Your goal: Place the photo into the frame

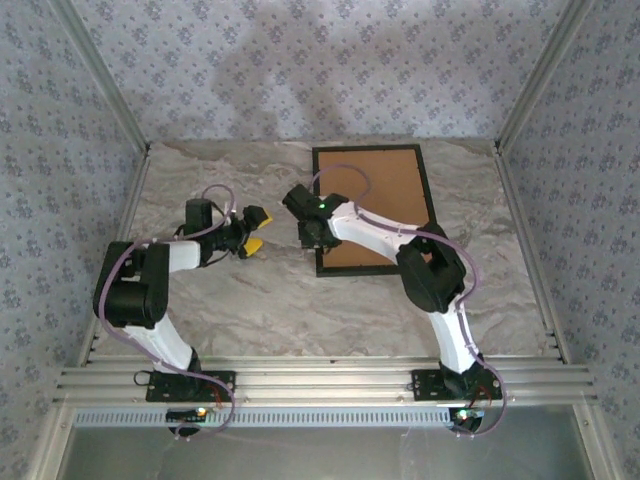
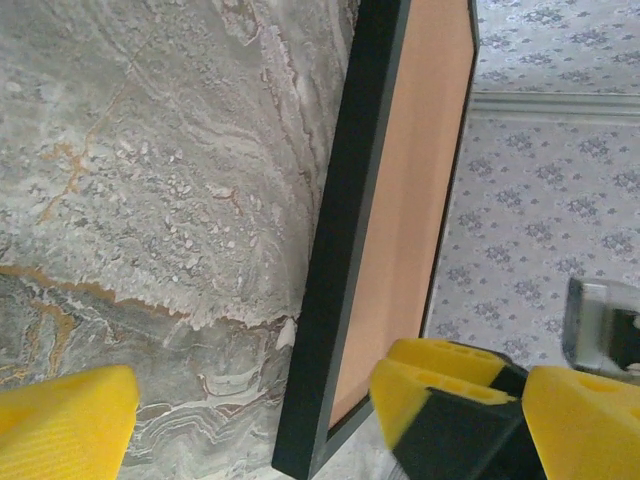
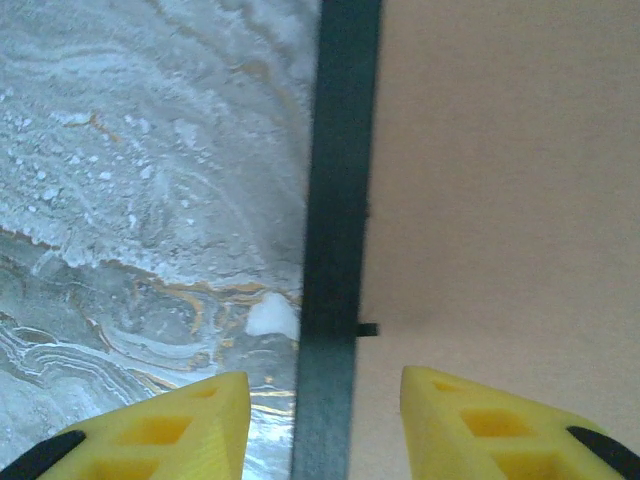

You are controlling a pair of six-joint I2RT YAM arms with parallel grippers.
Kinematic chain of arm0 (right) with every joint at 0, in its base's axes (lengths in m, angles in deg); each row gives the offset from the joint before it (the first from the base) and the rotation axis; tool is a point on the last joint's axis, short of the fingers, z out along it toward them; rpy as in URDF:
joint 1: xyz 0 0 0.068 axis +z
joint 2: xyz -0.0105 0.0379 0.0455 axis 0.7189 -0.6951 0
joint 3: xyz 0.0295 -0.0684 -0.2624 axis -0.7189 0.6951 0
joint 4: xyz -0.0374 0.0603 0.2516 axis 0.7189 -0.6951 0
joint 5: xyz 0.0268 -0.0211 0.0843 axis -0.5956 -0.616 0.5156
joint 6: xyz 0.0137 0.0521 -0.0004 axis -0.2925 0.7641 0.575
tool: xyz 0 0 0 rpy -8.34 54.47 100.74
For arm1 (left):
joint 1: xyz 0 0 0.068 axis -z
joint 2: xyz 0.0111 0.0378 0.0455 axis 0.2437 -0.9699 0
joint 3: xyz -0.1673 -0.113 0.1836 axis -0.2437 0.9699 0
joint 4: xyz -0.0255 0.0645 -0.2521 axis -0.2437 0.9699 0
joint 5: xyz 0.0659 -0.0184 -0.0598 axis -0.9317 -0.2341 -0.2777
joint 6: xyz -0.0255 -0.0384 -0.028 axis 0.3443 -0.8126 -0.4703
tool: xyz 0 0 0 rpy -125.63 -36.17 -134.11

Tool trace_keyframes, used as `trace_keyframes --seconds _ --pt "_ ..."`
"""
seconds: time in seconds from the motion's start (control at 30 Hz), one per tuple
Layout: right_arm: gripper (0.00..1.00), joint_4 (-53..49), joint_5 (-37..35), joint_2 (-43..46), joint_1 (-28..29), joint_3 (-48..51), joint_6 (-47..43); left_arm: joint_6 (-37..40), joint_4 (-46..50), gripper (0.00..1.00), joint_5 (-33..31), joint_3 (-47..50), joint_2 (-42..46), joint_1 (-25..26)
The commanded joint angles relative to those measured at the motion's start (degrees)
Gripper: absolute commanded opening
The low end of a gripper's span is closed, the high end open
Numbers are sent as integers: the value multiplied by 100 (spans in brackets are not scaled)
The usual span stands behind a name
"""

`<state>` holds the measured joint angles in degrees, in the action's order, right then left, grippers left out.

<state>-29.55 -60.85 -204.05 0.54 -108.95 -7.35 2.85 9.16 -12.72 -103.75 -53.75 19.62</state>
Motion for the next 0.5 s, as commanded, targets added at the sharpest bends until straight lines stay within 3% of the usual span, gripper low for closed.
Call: trace_keyframes --seconds 0.0,0.3,0.47 --pt "41 -564 -287 -280 138 -209 377 182 -96 99 30 137 113 -34" --pt "41 -715 -432 -465 266 -136 616 119 -256 98 90 208 42 -25" --pt "30 -655 -296 -742 292 -35 721 164 -211 98 75 218 42 -28"
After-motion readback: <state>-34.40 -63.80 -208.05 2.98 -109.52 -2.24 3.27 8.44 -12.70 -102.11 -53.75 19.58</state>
